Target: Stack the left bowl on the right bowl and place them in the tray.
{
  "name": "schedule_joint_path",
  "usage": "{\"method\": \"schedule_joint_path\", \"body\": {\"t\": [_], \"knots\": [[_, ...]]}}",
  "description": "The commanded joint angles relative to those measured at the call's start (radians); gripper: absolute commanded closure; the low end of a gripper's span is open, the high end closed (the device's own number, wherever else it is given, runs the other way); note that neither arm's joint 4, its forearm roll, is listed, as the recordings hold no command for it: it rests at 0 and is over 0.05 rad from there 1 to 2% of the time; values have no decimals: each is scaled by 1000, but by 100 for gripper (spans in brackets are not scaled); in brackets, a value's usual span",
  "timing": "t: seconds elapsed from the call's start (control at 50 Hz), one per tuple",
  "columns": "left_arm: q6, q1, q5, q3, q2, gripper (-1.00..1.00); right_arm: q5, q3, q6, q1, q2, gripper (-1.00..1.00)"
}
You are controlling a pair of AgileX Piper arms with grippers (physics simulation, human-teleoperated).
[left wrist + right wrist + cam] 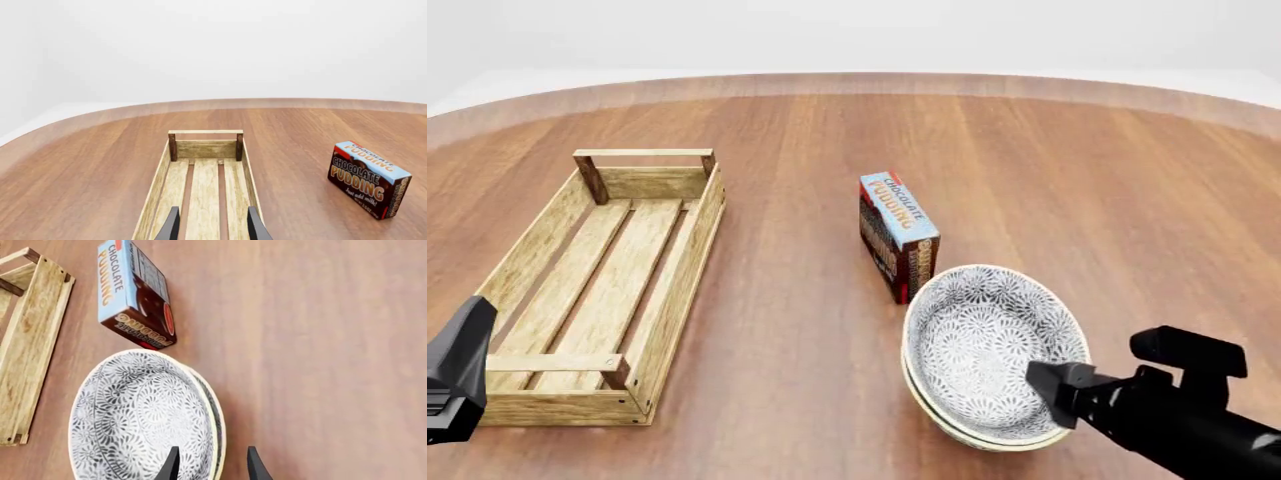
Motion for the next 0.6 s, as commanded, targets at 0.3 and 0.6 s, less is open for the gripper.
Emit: {"method": "schedule_joint_path", "body": {"t": [0.3, 0.6], "knots": [[0, 0, 0, 0, 0, -100, -229, 42, 49, 57, 177, 100], [0, 0, 0, 0, 0, -100, 63, -26, 13, 17, -93, 100]]}}
